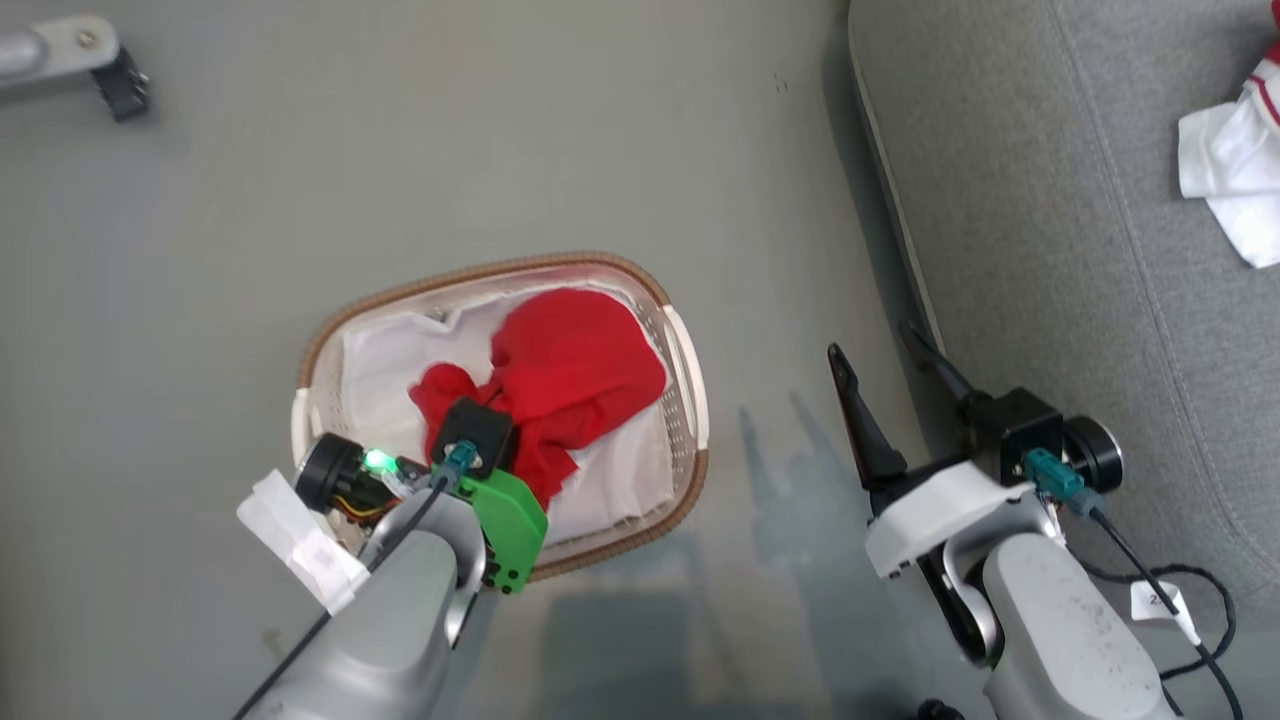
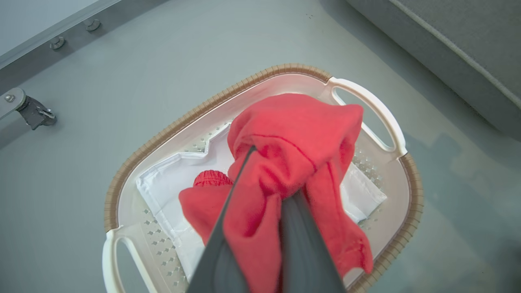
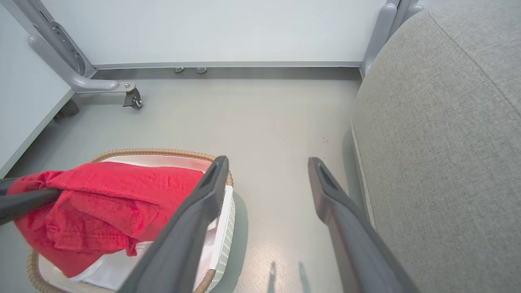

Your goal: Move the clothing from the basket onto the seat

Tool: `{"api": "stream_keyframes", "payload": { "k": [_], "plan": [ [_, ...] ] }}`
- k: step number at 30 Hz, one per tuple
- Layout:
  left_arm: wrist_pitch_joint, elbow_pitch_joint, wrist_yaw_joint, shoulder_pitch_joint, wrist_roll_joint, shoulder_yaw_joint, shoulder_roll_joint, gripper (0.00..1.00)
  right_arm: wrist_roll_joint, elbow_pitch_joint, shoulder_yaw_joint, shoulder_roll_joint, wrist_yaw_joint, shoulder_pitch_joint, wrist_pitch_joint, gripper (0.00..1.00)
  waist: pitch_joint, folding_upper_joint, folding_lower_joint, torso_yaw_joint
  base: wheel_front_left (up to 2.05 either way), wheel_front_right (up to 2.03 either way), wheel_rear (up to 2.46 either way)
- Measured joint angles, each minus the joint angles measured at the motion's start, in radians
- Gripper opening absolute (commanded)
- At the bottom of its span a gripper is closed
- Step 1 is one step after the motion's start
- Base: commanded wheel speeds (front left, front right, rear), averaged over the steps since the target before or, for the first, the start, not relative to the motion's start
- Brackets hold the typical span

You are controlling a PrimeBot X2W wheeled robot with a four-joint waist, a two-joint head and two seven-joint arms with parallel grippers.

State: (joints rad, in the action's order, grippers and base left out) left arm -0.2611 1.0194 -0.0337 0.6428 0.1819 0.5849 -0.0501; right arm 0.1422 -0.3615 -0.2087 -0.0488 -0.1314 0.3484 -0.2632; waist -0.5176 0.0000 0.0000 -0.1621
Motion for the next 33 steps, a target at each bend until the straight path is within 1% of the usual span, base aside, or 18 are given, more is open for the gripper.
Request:
{"api": "stream_keyframes", "payload": {
  "k": [7, 17, 21, 24, 33],
  "plan": [
    [0.000, -0.167, 0.020, -0.103, 0.020, -0.010, 0.000, 0.00, -0.012, 0.014, 0.016, 0.000, 0.000, -0.072, 0.000, 1.00, 0.121, 0.0000, 0.0000, 0.038, 0.00, 0.00, 0.00],
    [-0.001, -0.410, 0.017, -0.220, 0.018, -0.099, 0.000, 0.00, -0.017, 0.055, 0.026, 0.000, 0.000, -0.160, 0.000, 1.00, 0.276, 0.0000, -0.0001, 0.080, 0.00, 0.00, 0.00],
    [-0.001, -0.504, 0.009, -0.240, 0.016, -0.124, 0.000, 0.00, -0.014, 0.058, 0.028, 0.000, 0.000, -0.192, 0.000, 1.00, 0.328, 0.0000, -0.0001, 0.092, 0.00, 0.00, 0.00],
    [-0.001, -0.566, 0.002, -0.250, 0.033, -0.128, 0.000, 0.00, -0.014, 0.059, 0.028, 0.000, 0.000, -0.207, 0.000, 1.00, 0.361, 0.0000, 0.0000, 0.101, 0.00, 0.00, 0.00],
    [-0.001, -0.762, 0.005, -0.249, 0.079, -0.120, 0.001, 0.00, -0.013, 0.060, 0.022, 0.000, 0.000, -0.238, 0.000, 1.00, 0.427, 0.0000, -0.0001, 0.119, 0.00, 0.00, 0.00]
  ]
}}
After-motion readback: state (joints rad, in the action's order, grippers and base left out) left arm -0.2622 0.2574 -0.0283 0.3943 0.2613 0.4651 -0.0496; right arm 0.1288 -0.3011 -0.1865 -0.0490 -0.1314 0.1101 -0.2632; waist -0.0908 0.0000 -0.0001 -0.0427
